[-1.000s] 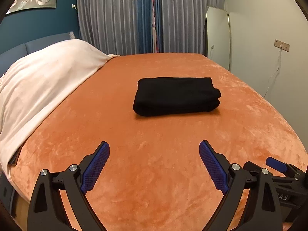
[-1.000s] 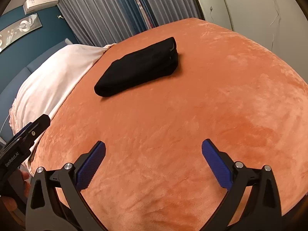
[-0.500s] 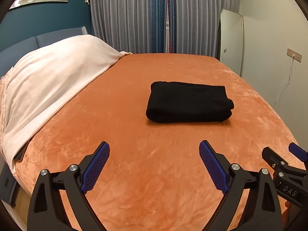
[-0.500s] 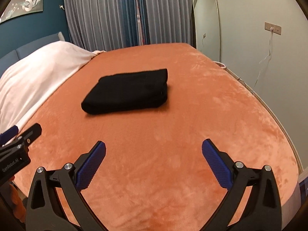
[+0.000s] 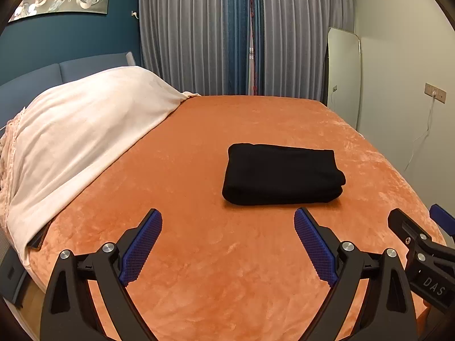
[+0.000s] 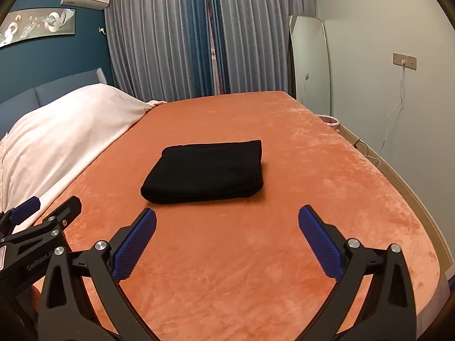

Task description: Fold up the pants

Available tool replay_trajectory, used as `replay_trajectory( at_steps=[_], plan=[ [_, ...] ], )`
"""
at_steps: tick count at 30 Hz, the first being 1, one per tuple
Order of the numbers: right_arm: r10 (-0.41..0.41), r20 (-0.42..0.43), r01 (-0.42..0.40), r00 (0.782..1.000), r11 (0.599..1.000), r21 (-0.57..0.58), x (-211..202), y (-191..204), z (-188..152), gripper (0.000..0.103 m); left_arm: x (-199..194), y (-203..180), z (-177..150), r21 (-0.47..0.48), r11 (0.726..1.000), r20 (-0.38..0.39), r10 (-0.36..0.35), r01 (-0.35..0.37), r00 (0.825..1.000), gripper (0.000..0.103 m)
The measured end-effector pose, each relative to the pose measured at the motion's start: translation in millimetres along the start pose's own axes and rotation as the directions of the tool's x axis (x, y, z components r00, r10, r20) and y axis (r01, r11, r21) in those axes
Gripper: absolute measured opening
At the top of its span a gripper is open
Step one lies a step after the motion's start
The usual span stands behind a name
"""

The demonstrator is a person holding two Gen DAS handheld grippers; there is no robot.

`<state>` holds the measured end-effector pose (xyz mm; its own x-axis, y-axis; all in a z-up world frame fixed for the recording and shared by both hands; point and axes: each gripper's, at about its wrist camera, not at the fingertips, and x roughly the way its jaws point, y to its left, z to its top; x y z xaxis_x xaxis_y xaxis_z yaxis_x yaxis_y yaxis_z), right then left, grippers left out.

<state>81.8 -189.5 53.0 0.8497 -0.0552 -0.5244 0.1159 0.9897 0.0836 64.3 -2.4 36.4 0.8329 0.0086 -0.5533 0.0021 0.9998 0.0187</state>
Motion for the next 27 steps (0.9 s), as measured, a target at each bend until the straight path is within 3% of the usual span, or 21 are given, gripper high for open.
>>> replay_trajectory(
  at_steps=[27],
  plan=[
    [0.021, 0.009, -0.021, 1.000, 1.000, 0.016, -21.8, 10.1, -9.7, 0.098, -22.0, 1.1, -1.4, -0.002, 1.000, 0.023, -0.010, 0.010, 1.000, 0.092]
  ],
)
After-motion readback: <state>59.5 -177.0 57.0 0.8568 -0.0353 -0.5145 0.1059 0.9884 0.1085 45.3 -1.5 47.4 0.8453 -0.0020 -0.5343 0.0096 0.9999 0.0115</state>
